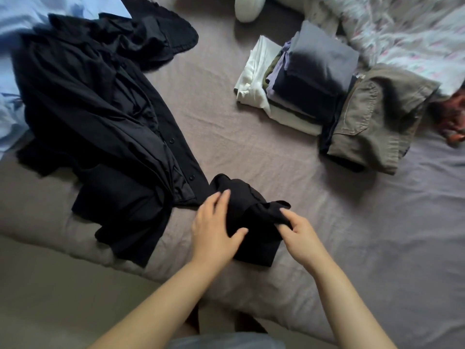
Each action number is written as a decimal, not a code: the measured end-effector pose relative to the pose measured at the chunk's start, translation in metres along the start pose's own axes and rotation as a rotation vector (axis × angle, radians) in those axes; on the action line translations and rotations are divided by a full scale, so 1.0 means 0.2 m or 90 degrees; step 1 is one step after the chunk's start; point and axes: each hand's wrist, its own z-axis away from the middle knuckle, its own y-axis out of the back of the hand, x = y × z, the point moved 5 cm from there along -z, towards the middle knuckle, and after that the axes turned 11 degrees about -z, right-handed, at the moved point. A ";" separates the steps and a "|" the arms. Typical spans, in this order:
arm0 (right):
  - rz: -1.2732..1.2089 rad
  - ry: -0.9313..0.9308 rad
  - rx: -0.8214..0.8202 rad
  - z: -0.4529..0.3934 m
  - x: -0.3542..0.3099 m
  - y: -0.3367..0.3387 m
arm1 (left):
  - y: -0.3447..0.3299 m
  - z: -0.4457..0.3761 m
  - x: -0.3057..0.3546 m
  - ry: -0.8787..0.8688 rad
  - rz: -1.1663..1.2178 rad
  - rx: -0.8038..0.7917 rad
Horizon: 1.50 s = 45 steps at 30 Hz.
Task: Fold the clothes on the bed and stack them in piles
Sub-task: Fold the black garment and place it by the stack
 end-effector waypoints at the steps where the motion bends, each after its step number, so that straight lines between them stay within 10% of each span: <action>1: 0.002 0.015 -0.021 0.03 -0.02 -0.02 | 0.03 -0.02 0.11 -0.116 -0.052 -0.006; 6: -0.164 0.027 -0.021 0.14 -0.10 0.00 | -0.03 -0.13 0.30 -0.388 -0.317 -0.125; 12: 0.293 -0.059 0.102 0.17 0.02 0.14 | -0.03 -0.06 0.22 -0.170 0.096 -0.191; 21: 0.130 -0.014 0.076 0.29 0.00 0.13 | 0.02 0.09 0.21 -0.222 -0.201 -0.168; 25: -0.039 -0.077 -0.010 0.34 0.00 0.11 | 0.04 0.09 0.22 -0.107 0.021 -0.194; 31: 0.241 -0.043 0.064 0.29 -0.04 0.14 | 0.10 0.16 0.32 -0.061 0.330 -0.337; 38: 0.029 -0.067 -0.088 0.35 -0.11 0.15 | 0.09 0.16 0.32 -0.158 -0.191 -0.188; 41: -0.078 -0.043 -0.099 0.36 -0.09 0.16 | 0.06 0.12 0.33 -0.135 -0.064 -0.216; 45: 0.290 -0.047 0.054 0.30 0.01 0.21 | 0.06 0.14 0.40 -0.108 0.210 -0.359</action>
